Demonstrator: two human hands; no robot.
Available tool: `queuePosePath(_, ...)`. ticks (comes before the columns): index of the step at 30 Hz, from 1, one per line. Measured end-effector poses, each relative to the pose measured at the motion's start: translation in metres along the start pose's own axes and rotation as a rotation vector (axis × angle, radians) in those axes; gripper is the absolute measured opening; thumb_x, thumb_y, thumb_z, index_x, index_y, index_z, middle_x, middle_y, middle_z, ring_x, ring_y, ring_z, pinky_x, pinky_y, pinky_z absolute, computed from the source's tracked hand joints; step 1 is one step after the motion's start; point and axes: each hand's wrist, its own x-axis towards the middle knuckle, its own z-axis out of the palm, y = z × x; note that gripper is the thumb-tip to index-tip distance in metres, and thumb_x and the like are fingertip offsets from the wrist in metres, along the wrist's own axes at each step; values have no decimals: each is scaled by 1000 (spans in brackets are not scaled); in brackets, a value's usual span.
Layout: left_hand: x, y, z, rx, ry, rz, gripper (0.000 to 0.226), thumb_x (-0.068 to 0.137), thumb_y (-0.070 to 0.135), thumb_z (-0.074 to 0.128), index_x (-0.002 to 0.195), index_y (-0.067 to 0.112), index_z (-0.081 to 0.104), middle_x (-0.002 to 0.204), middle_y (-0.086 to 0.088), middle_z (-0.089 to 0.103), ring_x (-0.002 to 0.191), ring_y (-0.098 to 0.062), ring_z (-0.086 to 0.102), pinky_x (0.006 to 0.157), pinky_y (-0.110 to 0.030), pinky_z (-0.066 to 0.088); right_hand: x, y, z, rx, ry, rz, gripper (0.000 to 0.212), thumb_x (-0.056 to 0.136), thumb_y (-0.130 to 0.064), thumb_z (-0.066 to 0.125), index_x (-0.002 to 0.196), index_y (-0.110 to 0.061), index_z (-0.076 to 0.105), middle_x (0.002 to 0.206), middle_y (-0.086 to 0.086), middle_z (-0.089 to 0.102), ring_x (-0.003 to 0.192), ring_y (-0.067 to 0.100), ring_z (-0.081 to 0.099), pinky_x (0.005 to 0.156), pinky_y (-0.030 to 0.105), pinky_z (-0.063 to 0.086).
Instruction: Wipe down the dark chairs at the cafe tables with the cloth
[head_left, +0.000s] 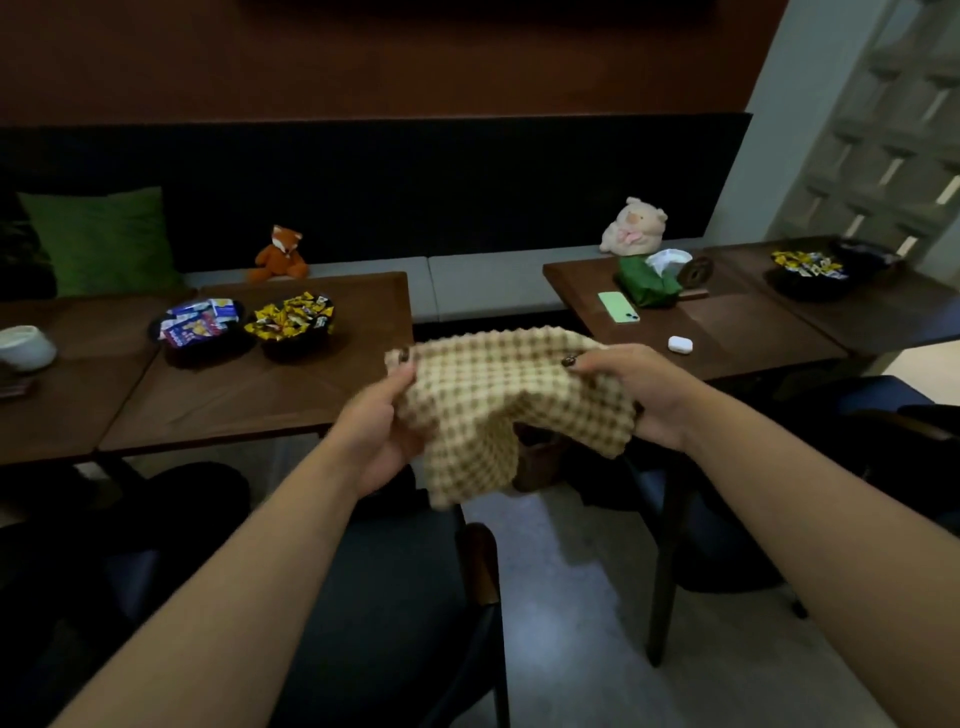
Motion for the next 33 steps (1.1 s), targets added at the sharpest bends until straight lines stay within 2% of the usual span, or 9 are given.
queuePosePath(3,-13,-45,0,4,-130,-275,68,92,65,39,124,11,66,117,-13,70,104,-29,68,83,-41,54,3,11,14,102,101,143,28,90,-19,59,109,0,66,101,16,72,93,30,69,85,40,55)
queuePosePath(8,-21,-73,14,57,-13,-152,38,80,18,64,116,8,59,91,-6,67,73,-18,63,58,-26,55,-12,44,7,606,109,133,43,101,-29,44,76,-5,70,65,9,69,57,19,68,49,26,53)
queuePosePath(10,-19,-69,22,-32,35,-90,33,84,17,61,116,8,59,95,-9,65,80,-21,61,66,-31,53,-25,67,9,678,65,110,46,101,-29,41,84,-5,76,79,13,73,70,23,72,57,29,56)
queuePosePath(14,-24,-62,31,22,82,-78,27,100,16,48,121,3,60,113,-22,68,97,-35,68,75,-44,58,-31,112,24,565,89,222,30,98,-12,43,121,-2,59,107,17,70,93,28,68,73,36,54)
queuePosePath(19,-36,-51,17,30,211,-74,30,102,19,45,125,5,59,102,-14,71,87,-27,69,70,-37,55,-23,102,29,414,105,238,31,101,-19,41,109,-1,65,95,15,73,79,26,72,55,30,55)
queuePosePath(22,-45,-44,-5,-18,178,-97,33,95,18,56,124,3,61,100,-11,69,87,-22,66,79,-33,53,-18,88,36,360,73,201,32,102,-20,39,108,-2,64,98,14,73,84,26,72,59,31,56)
queuePosePath(26,-48,-32,-33,170,106,-133,34,83,6,66,116,0,64,108,-16,72,90,-26,72,70,-31,58,-10,77,56,215,65,204,26,100,-11,40,113,-2,61,102,13,72,89,24,71,65,33,56)
queuePosePath(30,-37,-3,-65,440,107,-98,26,88,-5,61,110,7,67,103,-17,73,90,-31,70,74,-38,55,-2,67,79,-193,183,170,19,97,-4,44,101,-2,63,86,10,66,69,18,64,56,26,49)
queuePosePath(33,-35,34,-88,502,71,-7,28,87,-11,55,104,8,68,93,-13,73,74,-21,71,59,-29,57,5,49,102,-402,288,87,22,96,-6,44,93,-13,65,80,3,64,67,14,61,52,23,43)
